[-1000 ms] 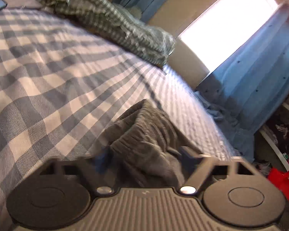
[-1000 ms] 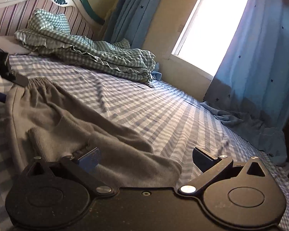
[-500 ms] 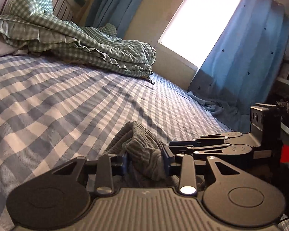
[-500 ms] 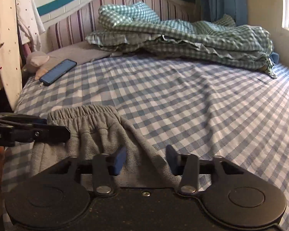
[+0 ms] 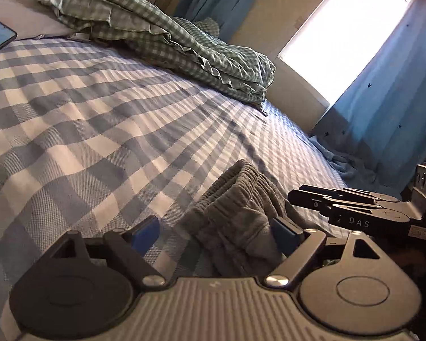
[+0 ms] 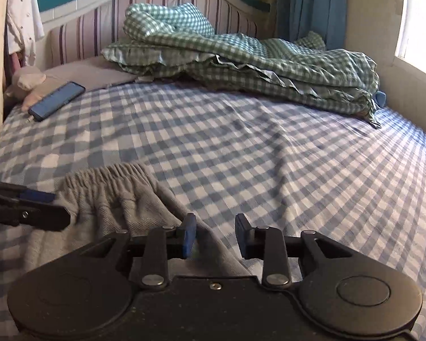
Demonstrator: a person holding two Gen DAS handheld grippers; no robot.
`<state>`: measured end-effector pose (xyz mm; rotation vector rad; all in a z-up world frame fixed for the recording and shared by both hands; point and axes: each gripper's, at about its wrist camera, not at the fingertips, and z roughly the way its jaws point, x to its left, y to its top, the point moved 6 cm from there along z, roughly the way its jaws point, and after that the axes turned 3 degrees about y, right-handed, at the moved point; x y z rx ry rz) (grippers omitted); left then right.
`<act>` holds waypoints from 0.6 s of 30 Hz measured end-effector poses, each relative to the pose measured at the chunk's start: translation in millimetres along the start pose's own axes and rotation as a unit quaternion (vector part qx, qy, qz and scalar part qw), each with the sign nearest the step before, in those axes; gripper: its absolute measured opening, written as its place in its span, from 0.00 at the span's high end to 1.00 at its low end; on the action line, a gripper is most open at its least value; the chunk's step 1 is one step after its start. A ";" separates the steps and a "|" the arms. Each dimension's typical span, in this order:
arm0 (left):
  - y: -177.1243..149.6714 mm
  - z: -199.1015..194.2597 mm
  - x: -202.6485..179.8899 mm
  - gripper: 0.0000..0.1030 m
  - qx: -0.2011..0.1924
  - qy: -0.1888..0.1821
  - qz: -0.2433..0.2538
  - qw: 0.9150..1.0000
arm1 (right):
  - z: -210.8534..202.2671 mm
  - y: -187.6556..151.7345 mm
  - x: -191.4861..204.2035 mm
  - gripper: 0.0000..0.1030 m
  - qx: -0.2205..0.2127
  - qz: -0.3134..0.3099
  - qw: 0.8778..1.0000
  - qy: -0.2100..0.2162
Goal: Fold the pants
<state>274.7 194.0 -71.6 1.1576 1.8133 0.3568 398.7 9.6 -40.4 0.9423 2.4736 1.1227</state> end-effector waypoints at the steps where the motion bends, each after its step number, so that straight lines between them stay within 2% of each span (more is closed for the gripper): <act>1: -1.4 -0.5 2.9 0.15 0.002 -0.005 -0.009 1.000 | 0.2 2.7 1.0 0.62 -0.002 0.006 1.000 0.017; 4: -2.9 0.7 6.3 0.15 0.005 -0.009 -0.015 1.000 | 21.0 0.5 3.1 0.57 0.038 0.017 0.998 0.050; 6: -2.6 1.8 5.7 0.14 0.006 -0.011 -0.019 1.000 | 39.6 -8.9 -0.5 0.56 0.066 0.011 0.998 0.015; 8: -2.2 3.0 5.3 0.13 0.007 -0.013 -0.023 1.000 | 49.2 -12.2 -8.0 0.52 0.071 0.018 0.997 -0.006; 10: -2.2 3.0 5.0 0.12 0.007 -0.017 -0.027 0.999 | 44.1 -9.1 -13.3 0.51 0.058 0.041 0.997 -0.004; 12: -1.9 3.8 6.2 0.09 0.007 -0.026 -0.037 0.999 | 26.2 -3.2 -12.5 0.50 0.032 0.038 0.999 -0.007; 14: -1.6 4.3 6.9 0.07 0.005 -0.035 -0.049 0.998 | 2.0 0.0 -11.8 0.37 0.010 0.028 0.999 -0.028; 18: -2.3 7.6 3.1 0.06 0.005 -0.052 -0.063 0.997 | -60.1 -15.3 -2.4 0.30 -0.033 0.030 0.997 -0.060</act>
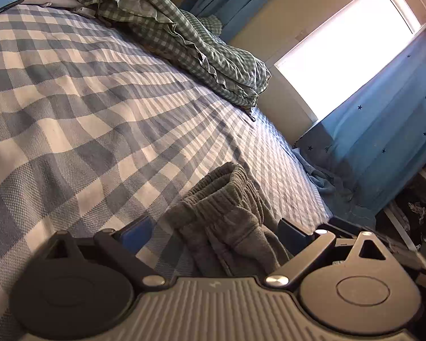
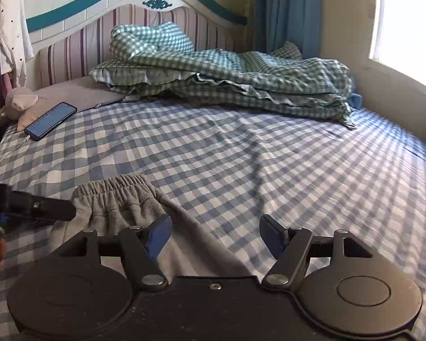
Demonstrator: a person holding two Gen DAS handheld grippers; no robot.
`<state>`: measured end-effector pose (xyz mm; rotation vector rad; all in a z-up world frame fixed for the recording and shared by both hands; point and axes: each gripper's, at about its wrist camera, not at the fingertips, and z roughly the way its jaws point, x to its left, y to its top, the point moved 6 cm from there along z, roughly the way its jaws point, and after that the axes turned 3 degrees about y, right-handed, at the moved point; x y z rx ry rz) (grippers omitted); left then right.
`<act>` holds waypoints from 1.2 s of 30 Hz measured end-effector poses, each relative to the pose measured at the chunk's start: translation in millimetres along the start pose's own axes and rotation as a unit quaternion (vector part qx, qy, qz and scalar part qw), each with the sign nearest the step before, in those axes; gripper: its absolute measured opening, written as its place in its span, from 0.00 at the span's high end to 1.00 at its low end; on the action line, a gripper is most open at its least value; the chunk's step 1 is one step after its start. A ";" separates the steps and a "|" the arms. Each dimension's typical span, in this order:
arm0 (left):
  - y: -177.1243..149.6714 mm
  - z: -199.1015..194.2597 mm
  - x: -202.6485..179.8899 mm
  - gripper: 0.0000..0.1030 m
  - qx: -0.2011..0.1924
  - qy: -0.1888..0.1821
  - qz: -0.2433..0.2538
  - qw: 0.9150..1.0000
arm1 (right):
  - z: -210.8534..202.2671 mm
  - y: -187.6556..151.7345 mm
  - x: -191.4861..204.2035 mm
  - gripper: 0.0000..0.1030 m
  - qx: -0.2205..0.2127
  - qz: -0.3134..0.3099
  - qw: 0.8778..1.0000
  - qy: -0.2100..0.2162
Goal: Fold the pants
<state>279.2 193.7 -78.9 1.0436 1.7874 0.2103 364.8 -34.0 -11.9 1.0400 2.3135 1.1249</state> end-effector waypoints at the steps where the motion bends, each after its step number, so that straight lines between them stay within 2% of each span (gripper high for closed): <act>1: -0.5 1.7 -1.4 0.05 0.000 -0.005 -0.005 1.000 | -15.0 -6.8 -0.2 0.30 -0.007 0.008 1.000 -0.012; 2: -1.1 3.1 -2.7 0.03 -0.002 -0.007 -0.008 1.000 | -30.5 -14.9 -0.6 0.30 -0.012 0.016 0.999 -0.029; 4: -2.9 6.4 -5.0 0.02 -0.011 0.005 -0.008 1.000 | -64.7 -35.5 -1.3 0.29 -0.026 0.030 0.995 -0.090; 7: -6.1 9.2 -7.0 0.02 -0.036 0.028 -0.009 0.999 | -101.5 -68.5 6.9 0.22 -0.038 0.044 0.986 -0.156; 8: -7.1 9.2 -7.5 0.04 -0.045 0.038 -0.010 0.998 | -108.2 -79.7 13.3 0.20 -0.037 0.043 0.983 -0.174; 10: -7.9 9.2 -5.1 0.19 -0.058 0.073 -0.025 0.995 | -111.4 -96.1 27.1 0.19 -0.032 0.024 0.976 -0.215; 12: -5.4 9.8 -1.6 0.25 -0.063 0.075 -0.047 0.994 | -107.9 -104.5 39.2 0.19 -0.043 0.008 0.969 -0.242; 20: -6.6 10.4 -0.6 0.25 -0.037 0.055 -0.082 0.994 | -80.8 -112.9 47.1 0.20 -0.043 0.011 0.971 -0.234; 21: -6.9 10.3 -1.4 0.22 -0.035 0.052 -0.086 0.994 | -82.1 -112.1 45.7 0.20 -0.046 0.015 0.972 -0.231; 22: -7.0 11.7 -4.5 0.15 -0.028 0.041 -0.090 0.995 | -84.1 -111.4 44.9 0.19 -0.051 0.017 0.972 -0.230; 24: -7.5 15.8 -11.4 0.04 -0.009 0.009 -0.094 0.995 | -87.3 -109.2 45.7 0.19 -0.060 0.016 0.971 -0.230; 25: -8.3 18.7 -14.4 0.03 -0.003 0.003 -0.092 0.996 | -87.3 -108.7 46.9 0.19 -0.060 0.015 0.971 -0.230; 26: -9.2 20.3 -14.9 0.03 -0.004 0.015 -0.090 0.996 | -86.4 -108.4 48.1 0.19 -0.060 0.014 0.971 -0.231; 29: -11.3 20.0 -10.4 0.15 -0.022 0.043 -0.104 0.993 | -83.1 -108.0 51.3 0.19 -0.063 0.018 0.972 -0.227; 31: -11.4 17.4 -3.4 0.32 -0.037 0.055 -0.129 0.989 | -77.8 -109.7 52.3 0.18 -0.058 0.019 0.973 -0.223; 32: -11.8 16.8 0.4 0.37 -0.040 0.061 -0.139 0.988 | -74.8 -111.8 52.7 0.18 -0.054 0.019 0.974 -0.221; 35: -12.3 15.5 5.0 0.47 -0.044 0.061 -0.145 0.987 | -71.4 -114.6 53.8 0.18 -0.052 0.024 0.975 -0.215; 36: -12.6 15.4 5.6 0.53 -0.043 0.063 -0.146 0.986 | -73.0 -113.6 54.4 0.18 -0.055 0.022 0.974 -0.216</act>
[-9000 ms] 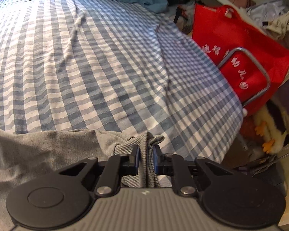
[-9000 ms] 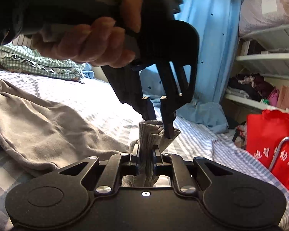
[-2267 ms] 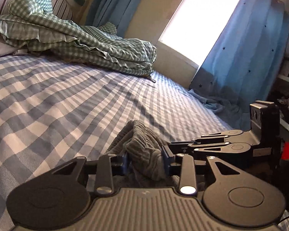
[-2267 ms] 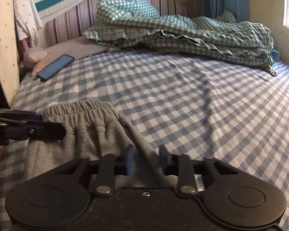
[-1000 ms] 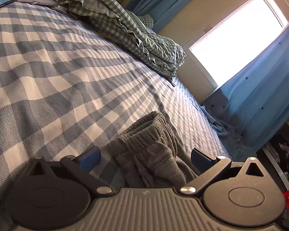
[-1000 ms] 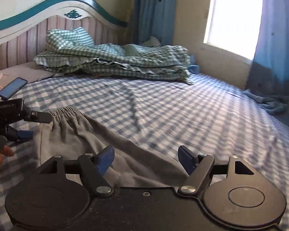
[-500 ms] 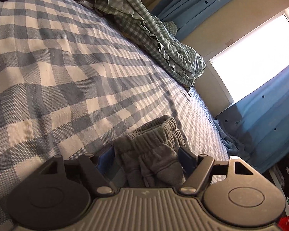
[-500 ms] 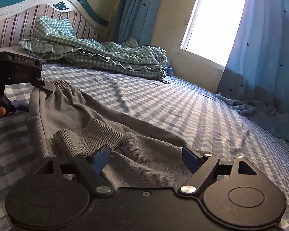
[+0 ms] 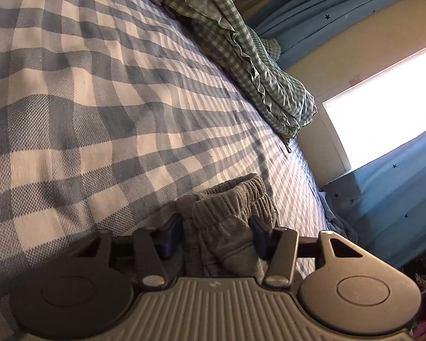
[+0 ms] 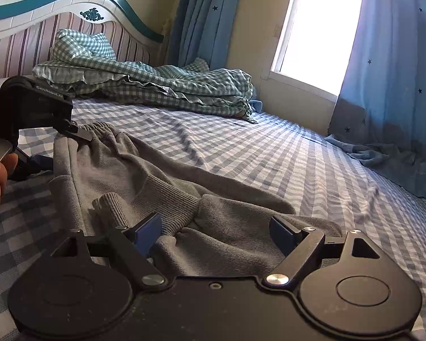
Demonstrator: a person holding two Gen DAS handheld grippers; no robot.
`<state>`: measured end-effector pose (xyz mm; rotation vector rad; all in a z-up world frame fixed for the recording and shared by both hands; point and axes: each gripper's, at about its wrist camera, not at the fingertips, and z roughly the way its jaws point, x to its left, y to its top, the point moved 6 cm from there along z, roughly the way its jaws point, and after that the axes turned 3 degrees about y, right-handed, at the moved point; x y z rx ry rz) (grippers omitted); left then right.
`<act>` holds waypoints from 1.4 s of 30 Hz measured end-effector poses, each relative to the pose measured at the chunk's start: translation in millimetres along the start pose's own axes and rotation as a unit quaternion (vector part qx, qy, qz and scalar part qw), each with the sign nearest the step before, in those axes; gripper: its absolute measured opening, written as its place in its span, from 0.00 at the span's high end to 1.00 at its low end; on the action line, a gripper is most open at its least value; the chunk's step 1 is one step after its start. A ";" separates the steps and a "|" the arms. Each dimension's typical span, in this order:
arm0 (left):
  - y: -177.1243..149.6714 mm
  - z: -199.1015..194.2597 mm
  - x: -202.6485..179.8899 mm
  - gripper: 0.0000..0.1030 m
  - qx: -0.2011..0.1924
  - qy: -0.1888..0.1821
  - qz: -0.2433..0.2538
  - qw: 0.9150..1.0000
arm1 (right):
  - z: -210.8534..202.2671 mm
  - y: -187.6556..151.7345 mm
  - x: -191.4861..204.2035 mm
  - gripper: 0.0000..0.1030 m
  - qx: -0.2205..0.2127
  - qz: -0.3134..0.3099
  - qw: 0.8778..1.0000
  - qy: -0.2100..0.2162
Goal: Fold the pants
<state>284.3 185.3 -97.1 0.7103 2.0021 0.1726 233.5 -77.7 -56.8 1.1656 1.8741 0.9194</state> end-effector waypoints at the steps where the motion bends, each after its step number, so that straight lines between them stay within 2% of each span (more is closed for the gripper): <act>1: 0.1 -0.4 1.6 0.60 0.001 -0.002 -0.008 1.000 | -1.9 1.5 0.2 0.18 -0.005 -0.001 1.000 -0.001; 4: 0.7 -1.5 1.0 0.68 0.002 -0.004 -0.014 1.000 | -1.7 2.2 1.2 0.17 -0.002 -0.005 1.000 -0.001; 7: 1.6 -7.9 -12.2 0.71 -0.010 -0.005 0.018 1.000 | 6.2 -5.0 3.9 0.16 0.017 -0.004 1.000 0.007; 10: 1.2 -18.5 -34.0 0.72 -0.026 -0.008 0.067 0.997 | 8.5 -6.4 7.9 0.16 0.017 -0.011 1.000 0.004; 13: -1.1 -32.2 -62.0 0.73 -0.044 -0.022 0.126 0.991 | 5.4 -5.9 6.5 0.16 0.009 -0.008 1.000 0.005; 16: -9.7 -48.9 -94.3 0.73 -0.066 -0.044 0.204 0.976 | -8.3 -3.1 -1.4 0.16 -0.016 0.004 1.000 0.009; 18: -19.8 -59.0 -118.7 0.73 -0.078 -0.062 0.261 0.960 | -17.3 -3.9 -10.1 0.16 -0.024 0.007 1.000 0.005; 22: -51.5 -76.9 -161.8 0.73 -0.093 -0.083 0.375 0.918 | -34.0 -11.3 -35.2 0.15 -0.026 0.014 1.000 -0.008; 24: -69.8 -83.4 -177.8 0.73 -0.096 -0.089 0.418 0.899 | -39.6 -16.3 -47.6 0.15 -0.022 0.014 0.999 -0.024; 26: -89.2 -87.2 -192.1 0.73 -0.097 -0.094 0.458 0.879 | -36.3 -23.3 -53.2 0.12 -0.004 0.011 1.000 -0.018; 28: -113.0 -91.8 -206.8 0.73 -0.097 -0.101 0.502 0.853 | -28.0 -32.5 -50.5 0.12 0.019 0.002 1.000 -0.008; 31: -154.4 -100.0 -226.3 0.73 -0.093 -0.118 0.572 0.806 | -38.0 -36.8 -59.3 0.14 0.002 0.028 1.000 -0.014; 33: -181.7 -101.1 -234.6 0.73 -0.081 -0.131 0.605 0.781 | -53.6 -40.7 -75.7 0.14 -0.011 0.037 0.998 -0.042; 35: -208.6 -97.4 -238.1 0.73 -0.069 -0.140 0.629 0.762 | -70.6 -48.2 -95.3 0.14 -0.017 0.038 0.997 -0.071; 39: -259.1 -87.5 -233.0 0.73 -0.013 -0.156 0.660 0.735 | -103.6 -80.3 -147.7 0.13 0.010 0.050 0.988 -0.146; 40: -271.9 -83.2 -229.2 0.73 0.004 -0.158 0.670 0.725 | -110.8 -89.1 -160.3 0.13 0.016 0.057 0.985 -0.162; 42: -295.4 -76.5 -218.4 0.72 0.017 -0.153 0.701 0.697 | -122.1 -103.6 -185.2 0.13 0.026 0.073 0.980 -0.184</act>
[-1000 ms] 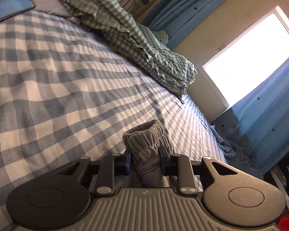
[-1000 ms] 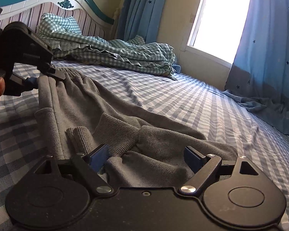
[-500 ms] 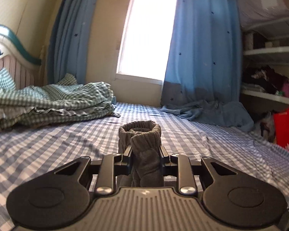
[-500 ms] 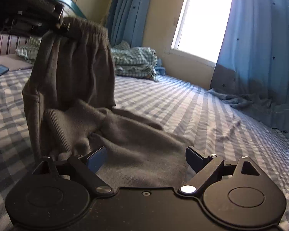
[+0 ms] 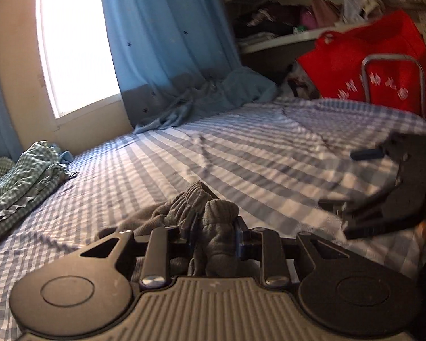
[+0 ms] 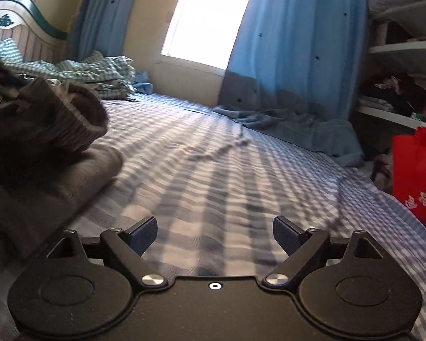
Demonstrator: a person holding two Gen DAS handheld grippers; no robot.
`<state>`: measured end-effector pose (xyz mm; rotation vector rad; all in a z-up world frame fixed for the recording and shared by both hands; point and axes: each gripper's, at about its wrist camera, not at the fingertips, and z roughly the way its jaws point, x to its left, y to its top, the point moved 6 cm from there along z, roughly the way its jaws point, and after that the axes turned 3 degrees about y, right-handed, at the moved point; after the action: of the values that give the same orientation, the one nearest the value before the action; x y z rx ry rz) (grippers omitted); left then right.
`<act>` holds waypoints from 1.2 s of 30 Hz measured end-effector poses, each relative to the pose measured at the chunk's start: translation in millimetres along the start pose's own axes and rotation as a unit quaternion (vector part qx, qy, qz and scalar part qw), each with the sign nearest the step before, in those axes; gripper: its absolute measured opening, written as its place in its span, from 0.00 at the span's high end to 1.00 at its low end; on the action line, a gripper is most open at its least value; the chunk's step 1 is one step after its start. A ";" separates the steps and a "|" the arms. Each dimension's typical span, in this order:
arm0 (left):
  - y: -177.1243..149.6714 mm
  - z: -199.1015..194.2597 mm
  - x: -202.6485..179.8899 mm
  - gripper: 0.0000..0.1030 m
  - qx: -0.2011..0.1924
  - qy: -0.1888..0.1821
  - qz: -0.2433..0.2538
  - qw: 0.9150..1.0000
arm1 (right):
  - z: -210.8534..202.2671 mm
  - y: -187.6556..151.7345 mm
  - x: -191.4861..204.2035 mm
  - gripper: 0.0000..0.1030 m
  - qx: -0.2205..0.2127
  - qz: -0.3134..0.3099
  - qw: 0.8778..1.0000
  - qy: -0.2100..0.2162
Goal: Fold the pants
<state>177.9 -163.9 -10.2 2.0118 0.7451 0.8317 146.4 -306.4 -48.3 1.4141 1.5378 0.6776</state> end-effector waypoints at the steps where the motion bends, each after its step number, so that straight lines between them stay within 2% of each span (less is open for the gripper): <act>1: -7.5 4.3 -7.7 0.71 0.010 -0.002 0.018 1.000 | -0.9 -3.2 -9.4 0.13 0.003 0.005 1.000 -0.006; 3: -19.8 3.6 -14.0 0.68 0.017 -0.011 0.027 0.999 | -0.6 -5.6 -18.7 0.13 0.003 0.013 1.000 -0.001; 4: -22.8 -1.0 -13.9 0.59 0.015 -0.028 0.015 0.999 | -1.0 -4.4 -19.9 0.12 0.000 0.019 1.000 0.010; 6: -22.4 -13.1 -6.6 0.51 0.002 -0.080 -0.045 0.996 | 1.5 2.1 -18.2 0.10 -0.009 0.044 0.998 0.044; 7: -21.2 -19.4 0.9 0.44 -0.006 -0.107 -0.083 0.991 | 4.9 9.1 -14.4 0.10 -0.012 0.057 0.996 0.064; 9: -17.5 -31.3 15.8 0.38 -0.023 -0.136 -0.149 0.979 | 10.8 25.9 -5.1 0.10 -0.022 0.075 0.992 0.101; 12: -19.3 -57.4 46.2 0.30 -0.063 -0.155 -0.250 0.954 | 15.9 53.3 8.0 0.10 -0.036 0.106 0.984 0.140; 14: -24.6 -76.2 71.4 0.27 -0.094 -0.141 -0.310 0.936 | 18.1 68.8 16.6 0.08 -0.042 0.125 0.979 0.156; 15: -26.8 -82.0 83.9 0.25 -0.102 -0.115 -0.333 0.930 | 18.0 76.4 20.6 0.08 -0.043 0.131 0.978 0.159; 17: -29.0 -83.2 108.2 0.19 -0.100 -0.040 -0.367 0.924 | 16.6 85.8 31.3 0.07 -0.044 0.139 0.975 0.170; 19: -31.1 -71.0 122.7 0.06 -0.068 0.045 -0.372 0.924 | 15.9 91.6 46.0 0.06 -0.040 0.134 0.976 0.166; 20: -34.2 -60.4 124.0 0.05 -0.043 0.067 -0.361 0.929 | 16.2 91.1 54.2 0.04 -0.033 0.127 0.979 0.158; 22: -49.1 -35.1 117.2 0.04 0.015 0.081 -0.322 0.943 | 18.2 81.9 68.1 0.02 -0.020 0.105 0.986 0.129; 23: -62.9 -23.4 113.3 0.03 0.049 0.082 -0.308 0.947 | 19.7 73.7 73.8 0.02 -0.014 0.089 0.990 0.111; 24: -78.9 -15.3 109.8 0.01 0.079 0.067 -0.310 0.945 | 21.9 62.9 78.5 0.02 -0.003 0.072 0.993 0.095; 25: -94.9 -12.0 108.0 0.01 0.092 0.043 -0.334 0.937 | 22.8 51.3 80.9 0.02 0.005 0.064 0.994 0.087; 27: -119.3 -4.7 105.5 0.00 0.098 0.005 -0.386 0.917 | 21.6 30.6 80.0 0.01 0.017 0.069 0.994 0.088; 28: -129.6 -6.2 107.5 0.00 0.089 -0.004 -0.397 0.914 | 21.0 21.3 78.0 0.01 0.018 0.078 0.992 0.094; 30: -130.4 -9.7 109.3 0.00 0.082 0.003 -0.388 0.918 | 21.9 15.9 74.3 0.01 0.021 0.094 0.990 0.103; 33: -114.4 -24.7 117.4 0.01 0.071 0.003 -0.400 0.914 | 16.6 27.5 70.4 0.02 0.010 0.075 0.991 0.109; 36: -72.0 -37.2 133.8 0.01 0.005 0.005 -0.390 0.921 | 5.3 53.9 53.8 0.02 -0.033 0.092 0.989 0.109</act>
<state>216.1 -12.3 -16.3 1.4993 1.4203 0.3550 179.9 -245.2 -17.6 1.4827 1.5458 1.0159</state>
